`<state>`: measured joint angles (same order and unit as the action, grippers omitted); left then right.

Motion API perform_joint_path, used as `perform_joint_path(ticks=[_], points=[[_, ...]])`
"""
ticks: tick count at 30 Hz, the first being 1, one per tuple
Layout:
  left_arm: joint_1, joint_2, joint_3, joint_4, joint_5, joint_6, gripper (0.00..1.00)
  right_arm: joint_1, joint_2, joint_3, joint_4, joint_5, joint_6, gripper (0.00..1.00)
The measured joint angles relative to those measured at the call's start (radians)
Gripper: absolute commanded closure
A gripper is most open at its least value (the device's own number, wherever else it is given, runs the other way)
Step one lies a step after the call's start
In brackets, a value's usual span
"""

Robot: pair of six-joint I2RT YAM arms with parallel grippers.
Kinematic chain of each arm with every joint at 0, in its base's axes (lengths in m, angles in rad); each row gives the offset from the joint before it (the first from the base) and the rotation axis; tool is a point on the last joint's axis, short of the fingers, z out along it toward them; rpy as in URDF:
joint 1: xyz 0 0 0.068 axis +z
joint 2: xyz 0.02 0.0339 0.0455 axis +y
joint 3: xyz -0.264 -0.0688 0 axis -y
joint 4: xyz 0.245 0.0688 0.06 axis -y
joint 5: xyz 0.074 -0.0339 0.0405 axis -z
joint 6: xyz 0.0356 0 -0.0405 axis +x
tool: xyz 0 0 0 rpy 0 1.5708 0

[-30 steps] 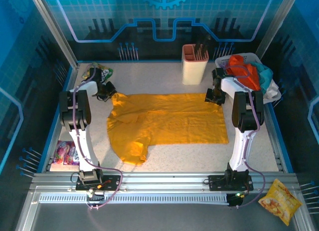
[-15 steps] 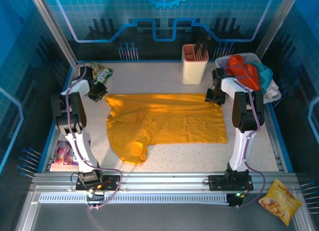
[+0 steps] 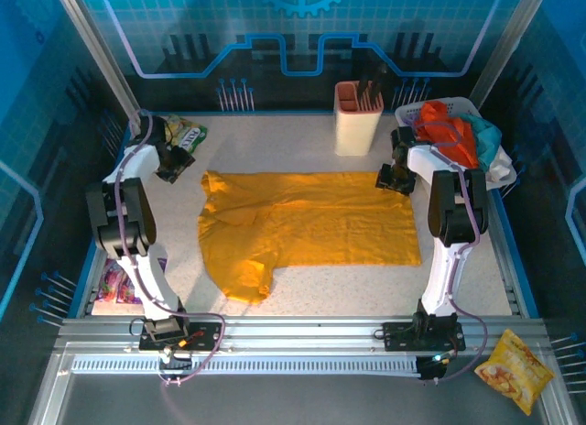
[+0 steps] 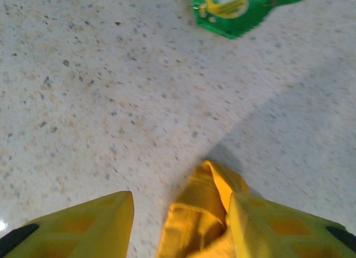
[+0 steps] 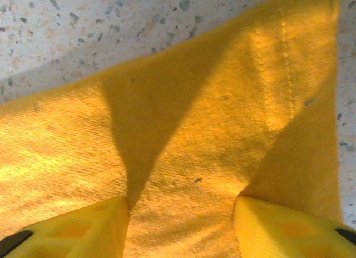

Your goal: Fold and stack the t-shirts

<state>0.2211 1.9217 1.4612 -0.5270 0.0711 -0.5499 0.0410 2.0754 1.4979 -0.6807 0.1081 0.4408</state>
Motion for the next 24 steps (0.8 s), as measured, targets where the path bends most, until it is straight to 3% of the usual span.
perform_joint_path(ticks=[7, 18, 24], points=[[-0.128, -0.127, -0.071, 0.001, -0.015, 0.006, 0.5, 0.025, -0.039, 0.0, -0.011, 0.013, -0.005, 0.36], [-0.263, -0.117, -0.135, 0.003, -0.011, 0.017, 0.51, 0.061, -0.241, -0.121, 0.008, 0.024, -0.008, 0.31], [-0.3, -0.069, -0.199, 0.005, -0.003, 0.018, 0.52, 0.091, -0.253, -0.222, 0.027, -0.024, -0.008, 0.26]])
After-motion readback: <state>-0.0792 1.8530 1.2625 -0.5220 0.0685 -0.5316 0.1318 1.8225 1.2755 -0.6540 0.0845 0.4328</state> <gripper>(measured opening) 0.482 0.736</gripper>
